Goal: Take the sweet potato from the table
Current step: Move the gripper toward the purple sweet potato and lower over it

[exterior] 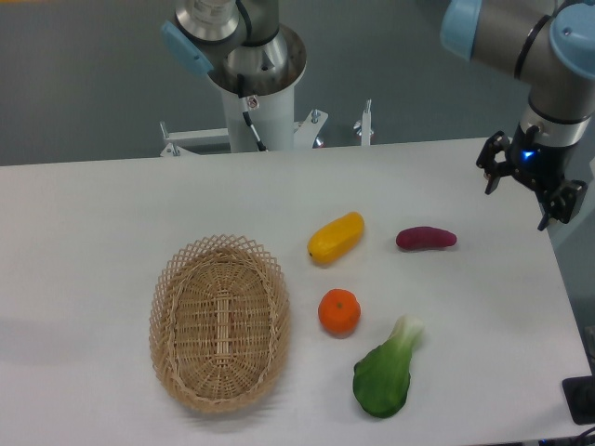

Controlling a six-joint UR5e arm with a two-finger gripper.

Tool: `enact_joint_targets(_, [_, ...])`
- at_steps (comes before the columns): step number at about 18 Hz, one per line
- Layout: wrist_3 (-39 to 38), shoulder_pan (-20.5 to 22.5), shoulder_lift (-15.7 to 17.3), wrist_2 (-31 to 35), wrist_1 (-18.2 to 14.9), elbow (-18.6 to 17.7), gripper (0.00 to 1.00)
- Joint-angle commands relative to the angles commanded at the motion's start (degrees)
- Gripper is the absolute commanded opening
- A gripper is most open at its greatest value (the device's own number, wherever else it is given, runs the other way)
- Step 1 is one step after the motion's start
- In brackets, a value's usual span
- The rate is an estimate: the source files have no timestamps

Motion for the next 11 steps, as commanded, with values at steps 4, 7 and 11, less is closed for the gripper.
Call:
enact_joint_targets(4, [-0.2, 0.1, 0.0, -0.5, 0.1, -0.4, 1.00])
enact_joint_targets(7, [0.3, 0.2, 0.0, -0.3, 0.4, -1.1, 1.00])
enact_joint_targets(11, [0.5, -0.1, -0.1, -0.3, 1.8, -4.2, 1.00])
